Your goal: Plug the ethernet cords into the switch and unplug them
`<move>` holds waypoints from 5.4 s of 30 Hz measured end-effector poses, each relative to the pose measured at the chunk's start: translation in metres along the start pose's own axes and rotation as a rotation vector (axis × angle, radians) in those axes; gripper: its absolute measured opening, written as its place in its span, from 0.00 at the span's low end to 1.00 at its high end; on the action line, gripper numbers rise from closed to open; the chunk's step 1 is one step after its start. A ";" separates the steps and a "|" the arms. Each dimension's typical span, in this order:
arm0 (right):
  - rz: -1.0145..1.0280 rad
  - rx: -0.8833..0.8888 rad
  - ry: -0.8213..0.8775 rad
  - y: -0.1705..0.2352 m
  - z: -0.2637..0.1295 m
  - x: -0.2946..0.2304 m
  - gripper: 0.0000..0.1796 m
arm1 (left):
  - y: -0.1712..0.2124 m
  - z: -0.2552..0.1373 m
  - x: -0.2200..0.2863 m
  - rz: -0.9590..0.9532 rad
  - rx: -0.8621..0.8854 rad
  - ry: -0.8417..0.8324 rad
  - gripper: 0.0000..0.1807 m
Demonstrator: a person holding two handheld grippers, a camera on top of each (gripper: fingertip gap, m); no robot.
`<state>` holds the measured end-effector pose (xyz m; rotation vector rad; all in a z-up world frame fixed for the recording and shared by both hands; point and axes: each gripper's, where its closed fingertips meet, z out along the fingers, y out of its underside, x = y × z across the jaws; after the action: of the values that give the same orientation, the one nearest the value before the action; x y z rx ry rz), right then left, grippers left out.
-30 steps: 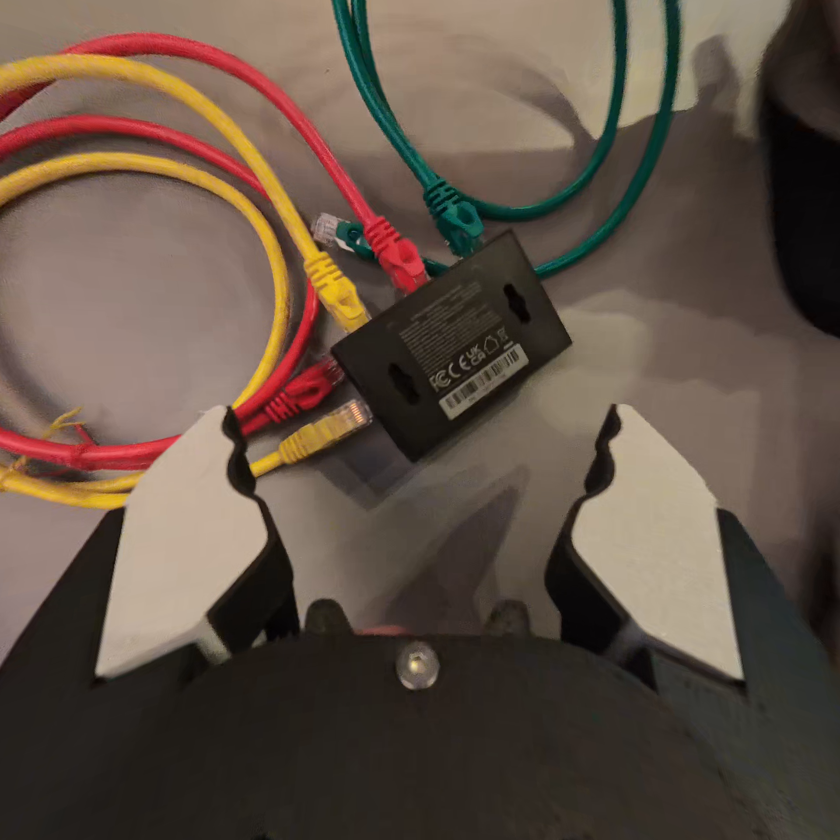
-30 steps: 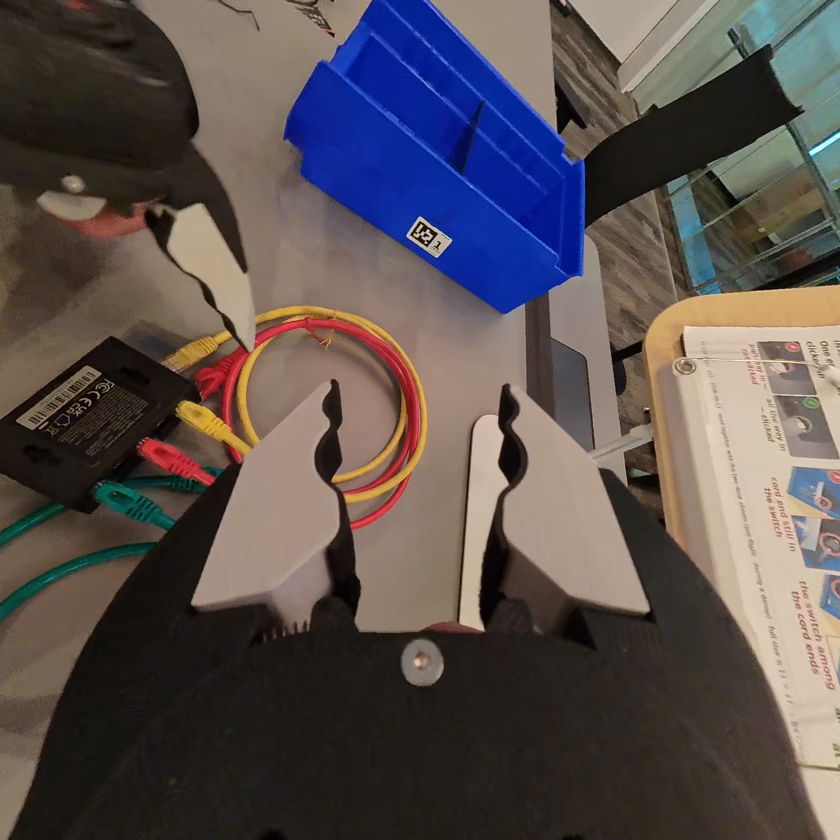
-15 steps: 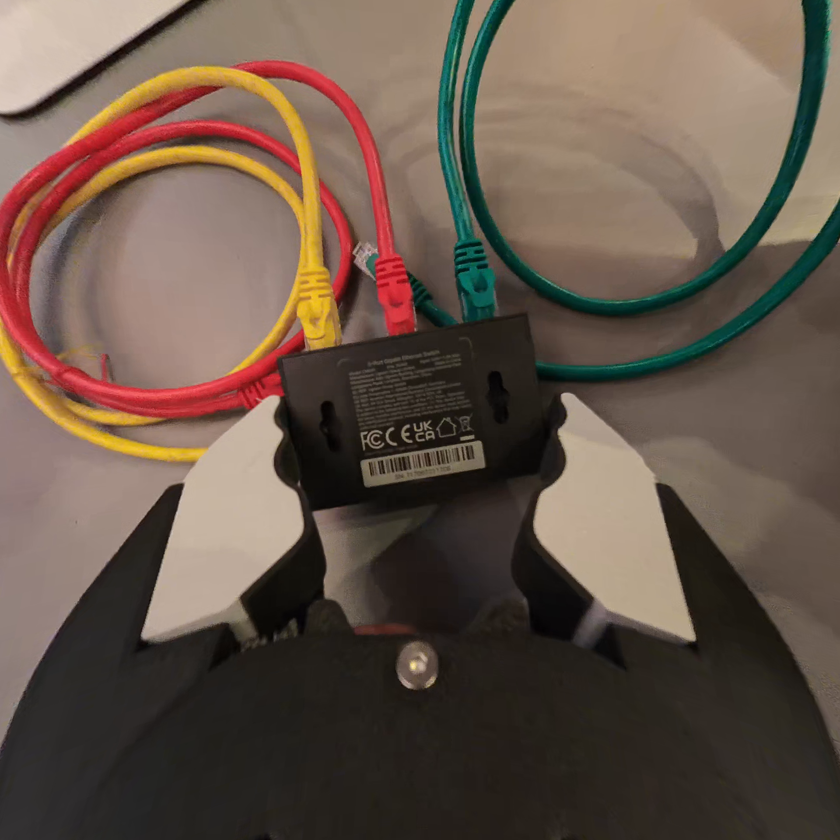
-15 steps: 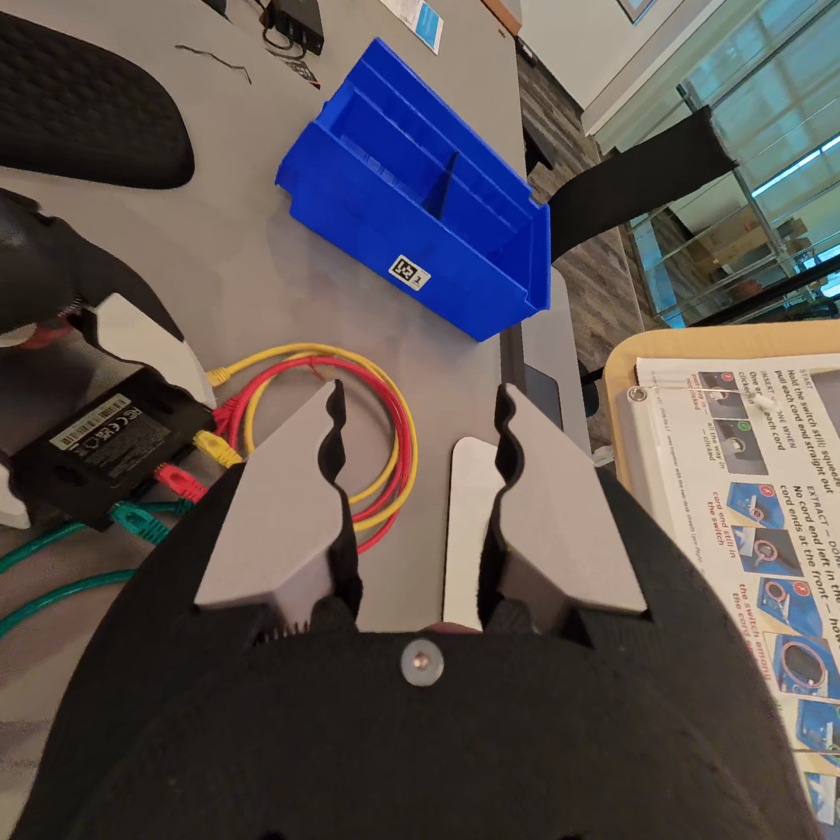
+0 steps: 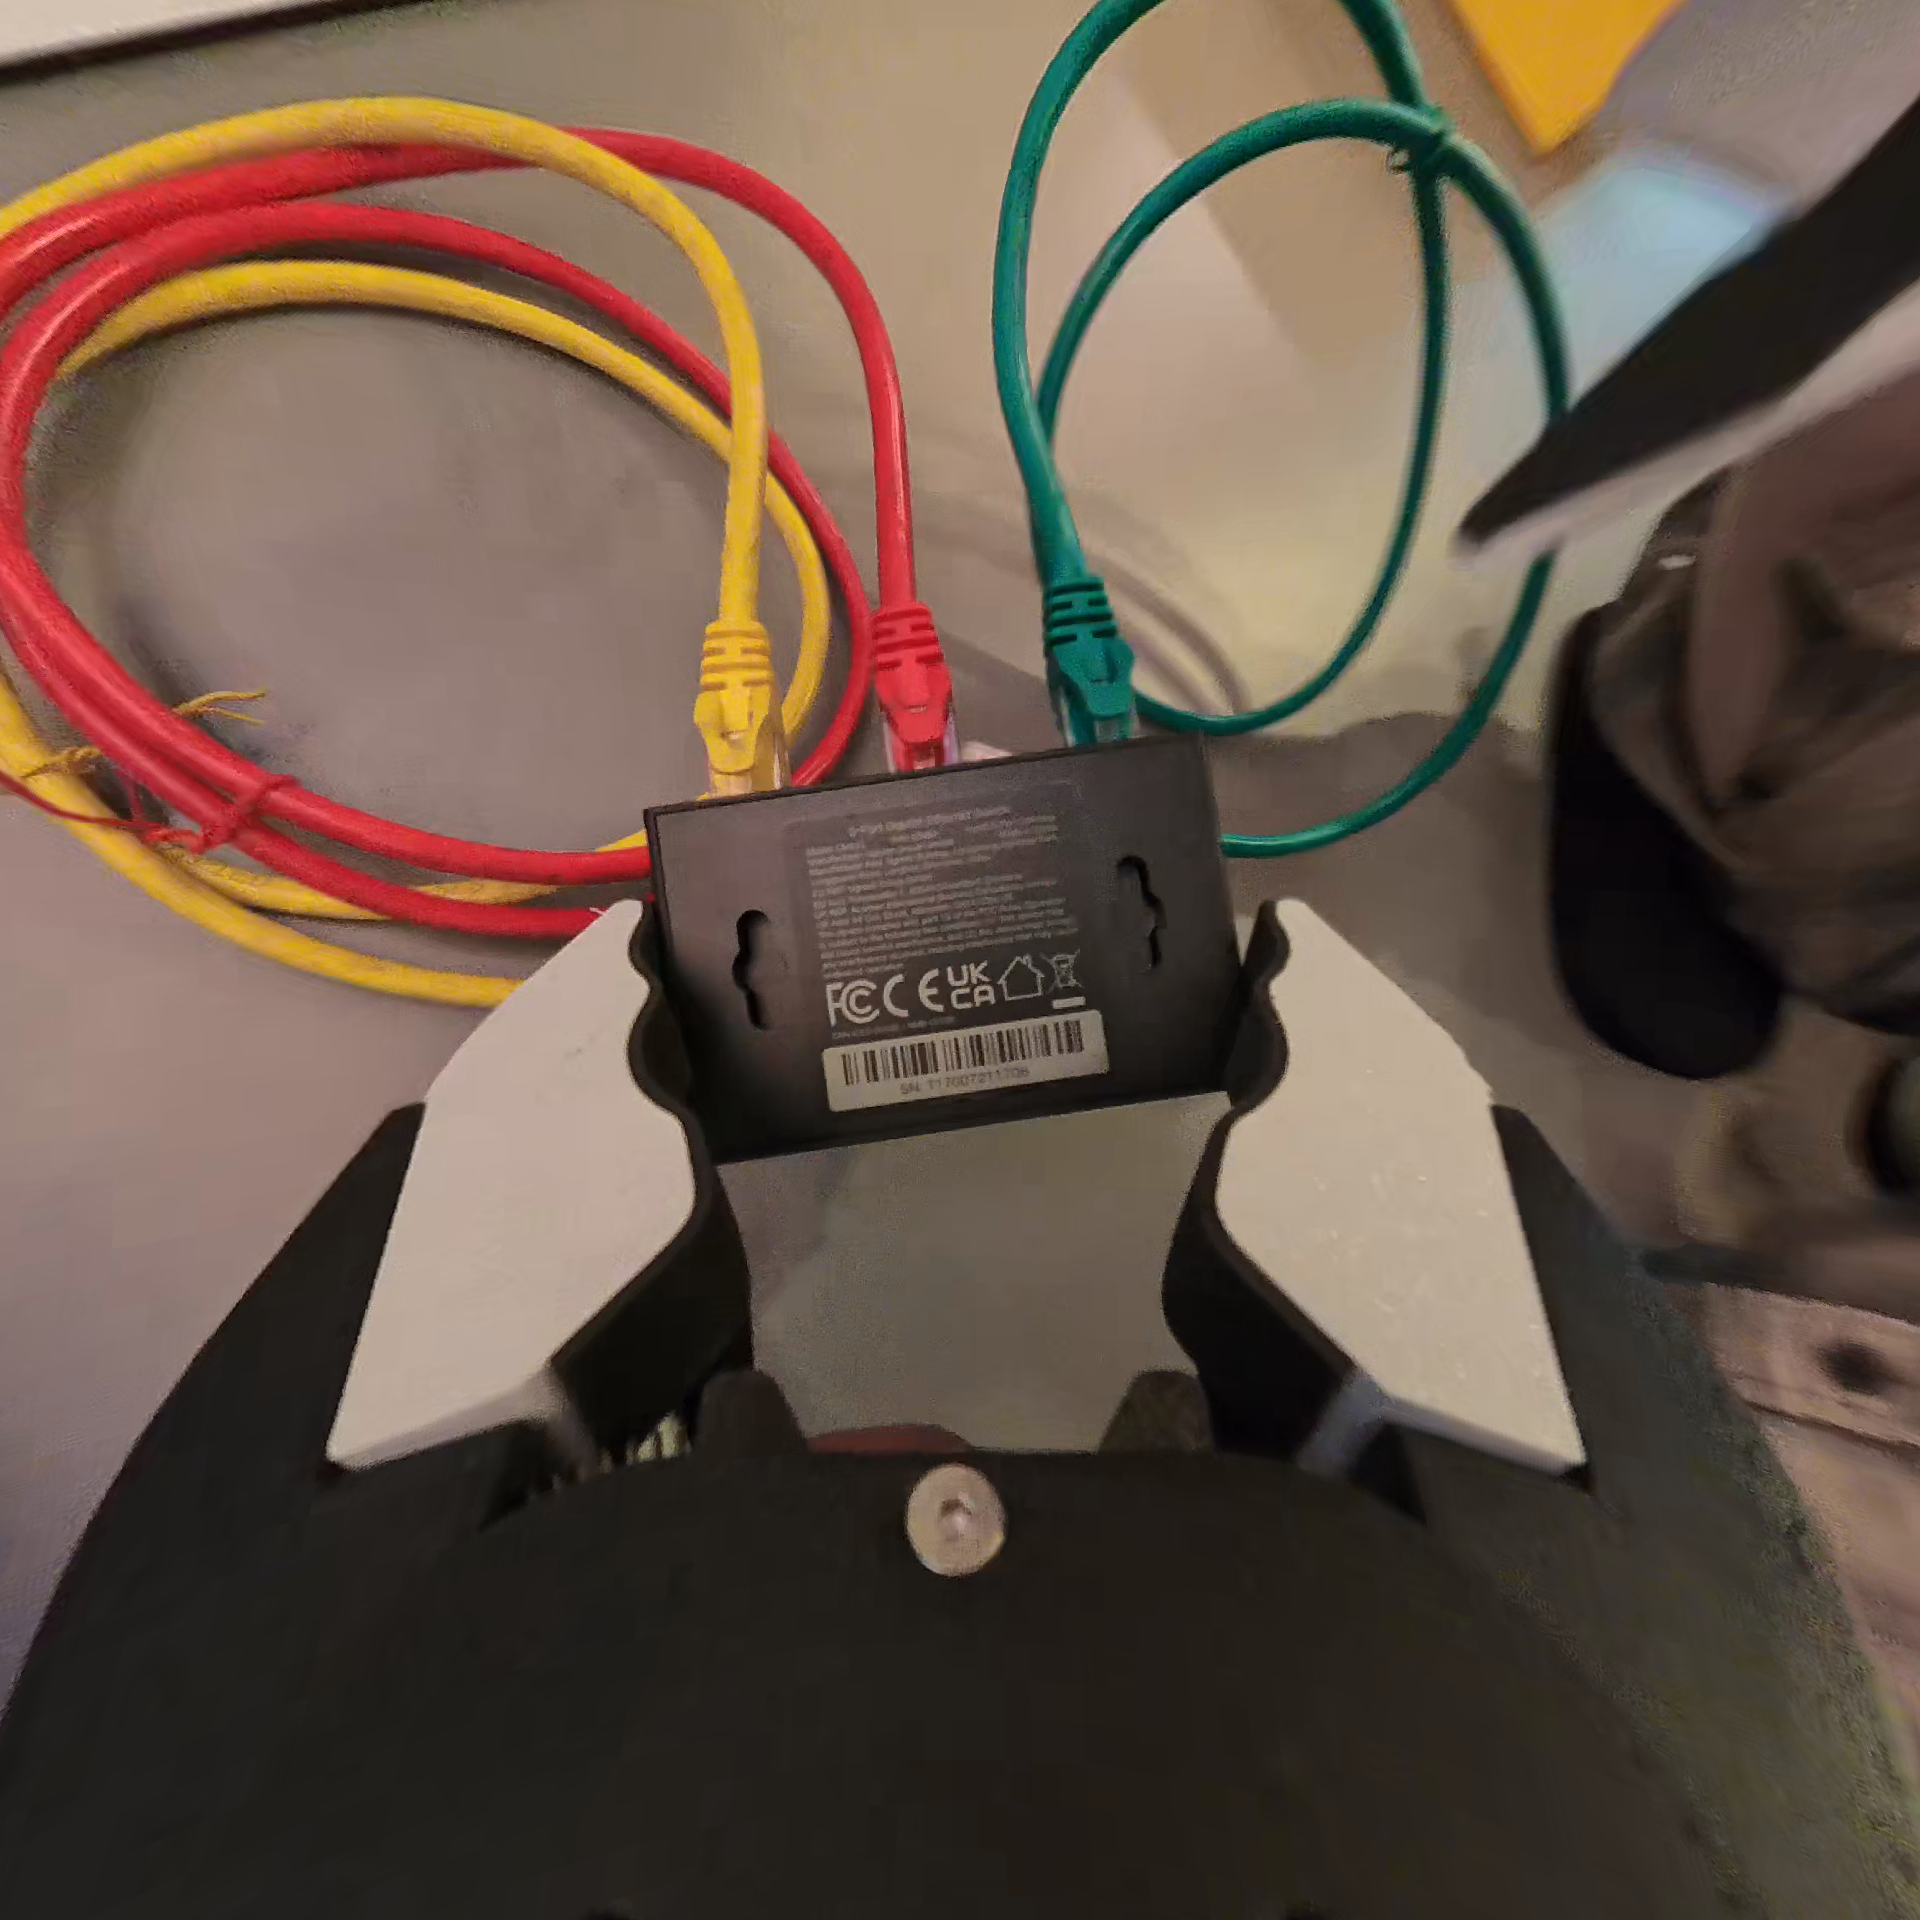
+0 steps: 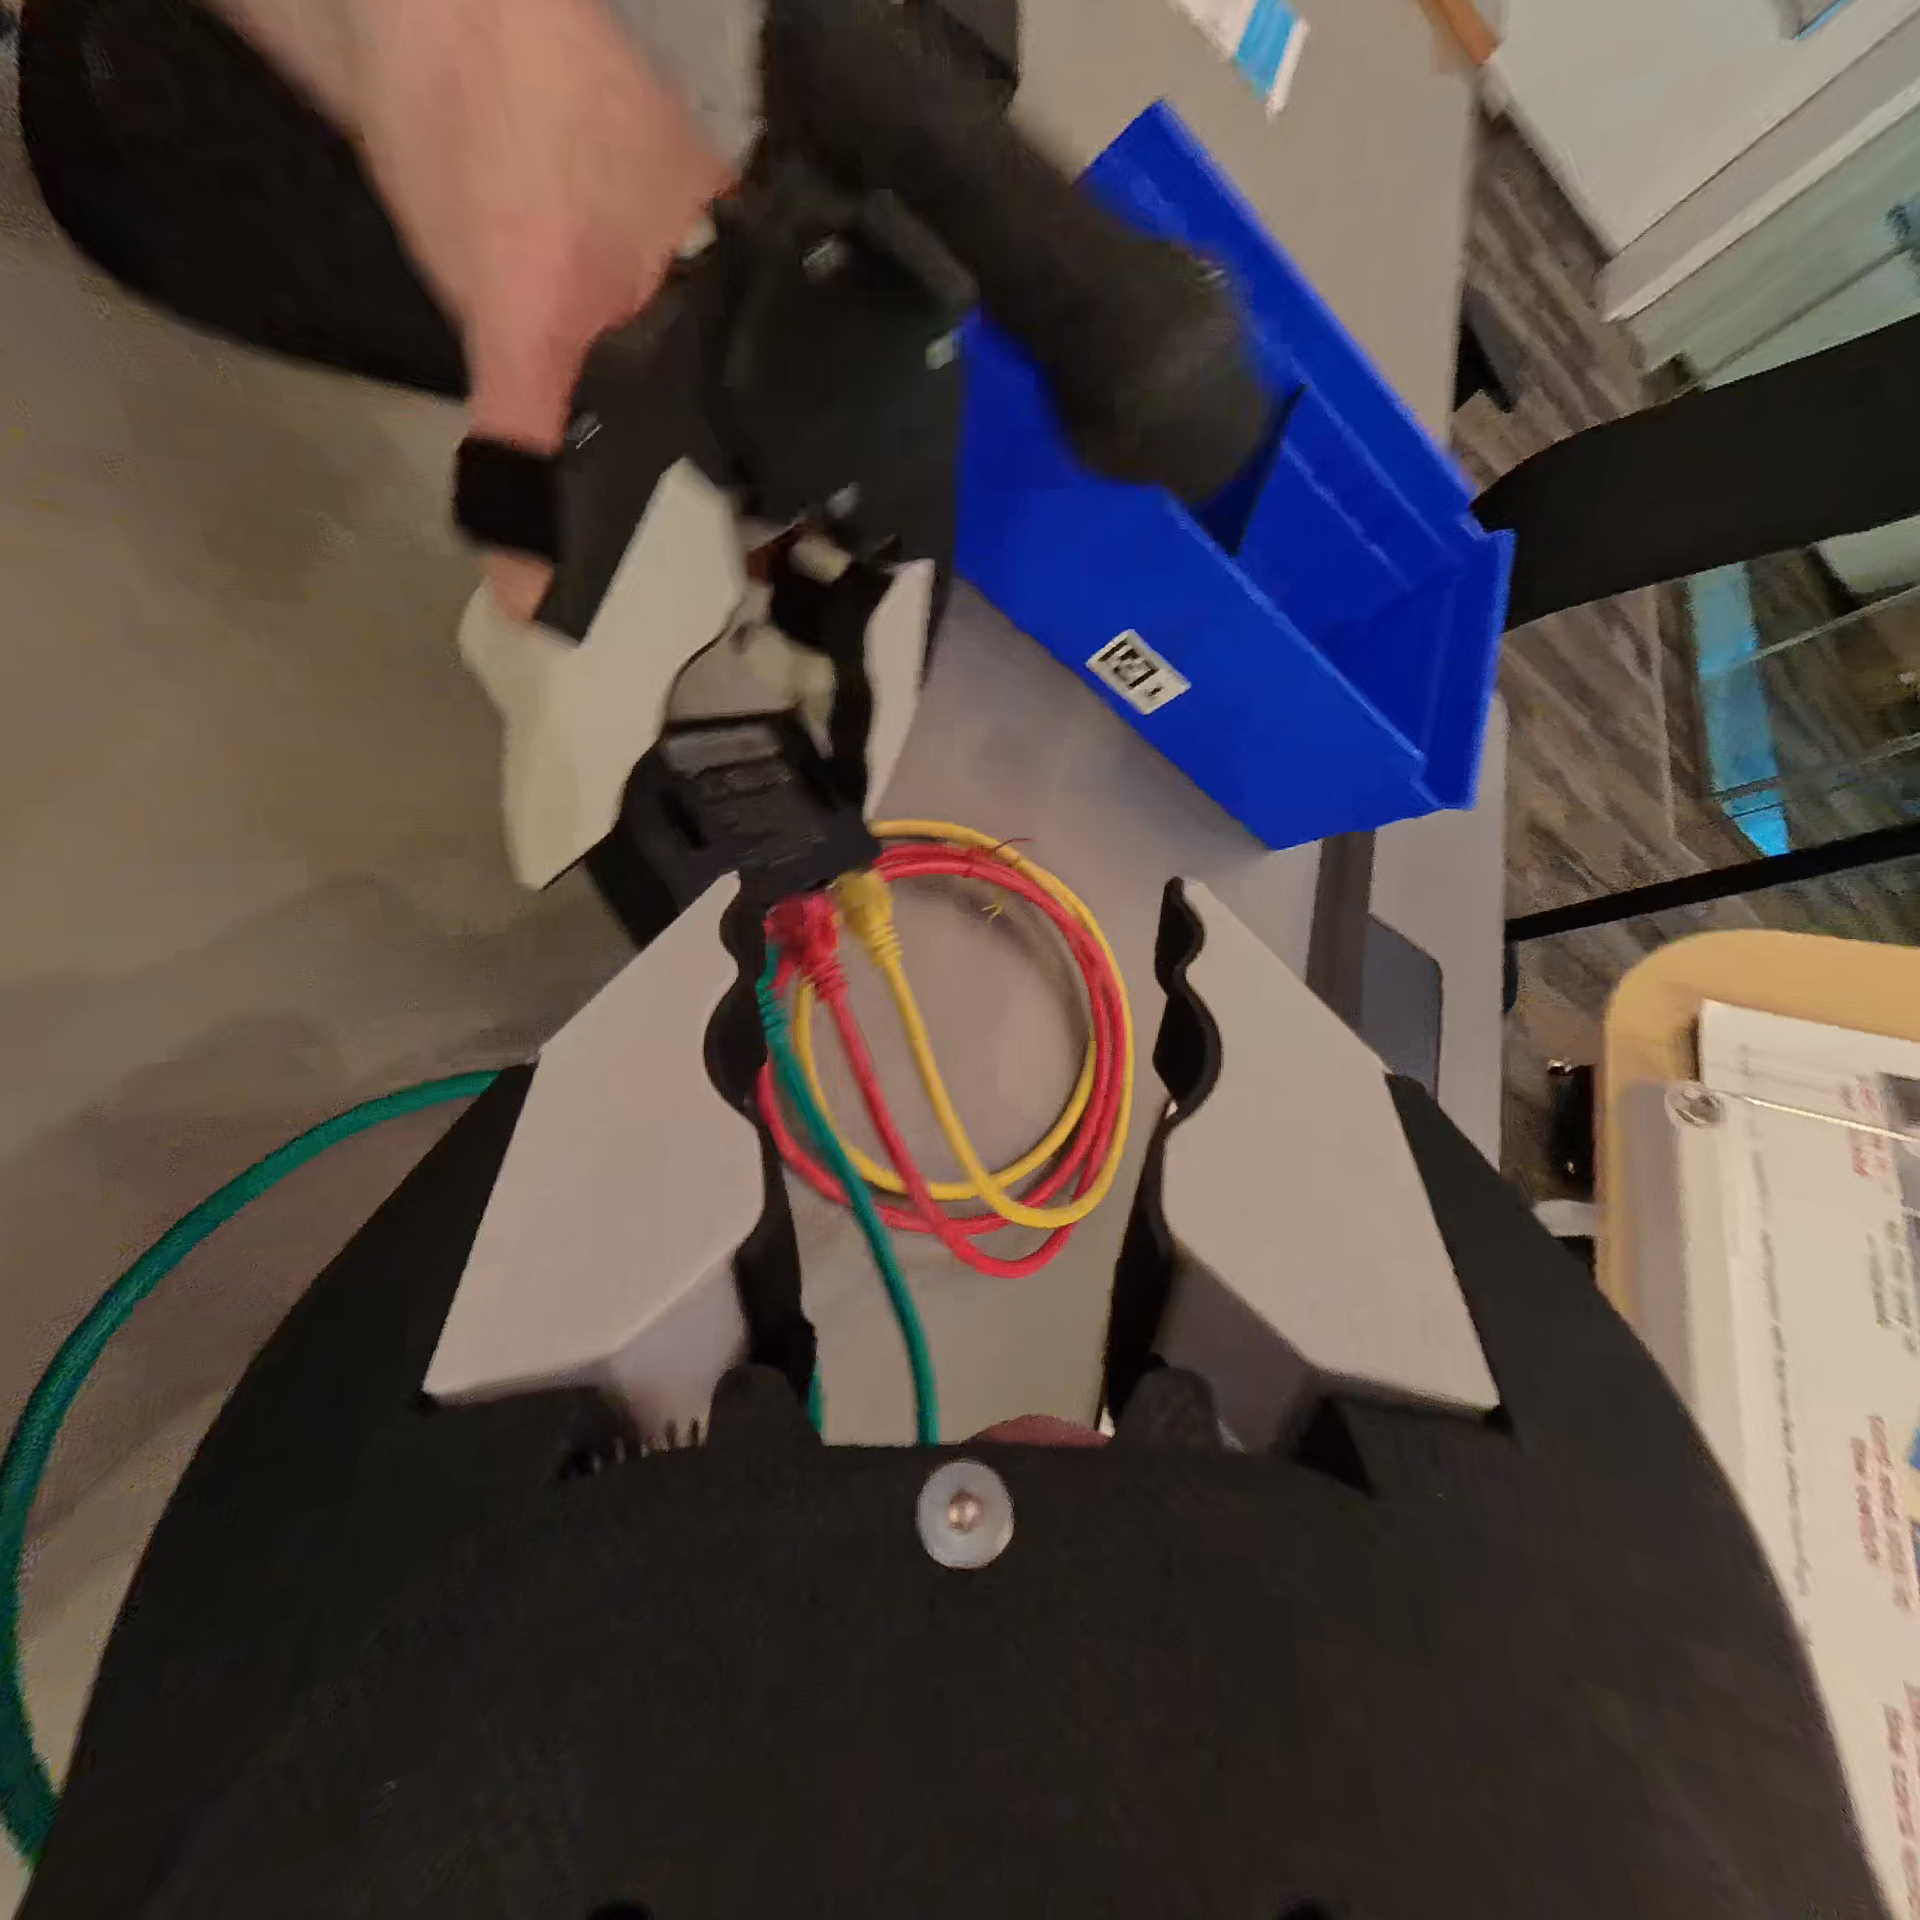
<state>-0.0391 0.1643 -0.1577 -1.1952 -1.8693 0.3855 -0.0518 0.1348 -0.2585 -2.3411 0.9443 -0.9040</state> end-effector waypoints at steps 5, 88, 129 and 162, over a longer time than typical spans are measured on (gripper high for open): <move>-0.079 -0.122 -0.098 0.005 0.026 -0.024 0.38 | -0.017 -0.034 -0.008 -0.023 -0.012 0.180 0.57; -0.184 -0.349 0.424 -0.023 -0.015 0.054 0.13 | -0.130 -0.100 0.040 1.239 0.057 -0.576 0.18; -0.088 0.266 0.260 -0.057 -0.052 0.038 0.14 | -0.150 -0.118 0.095 1.294 0.411 -0.372 0.31; 0.074 0.162 0.540 0.002 -0.127 0.088 0.20 | -0.168 -0.118 0.035 1.261 0.092 -0.811 0.27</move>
<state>0.0477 0.2172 -0.0408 -1.1247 -1.3078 0.2191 -0.0436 0.2011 -0.0613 -1.2881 1.5359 0.4550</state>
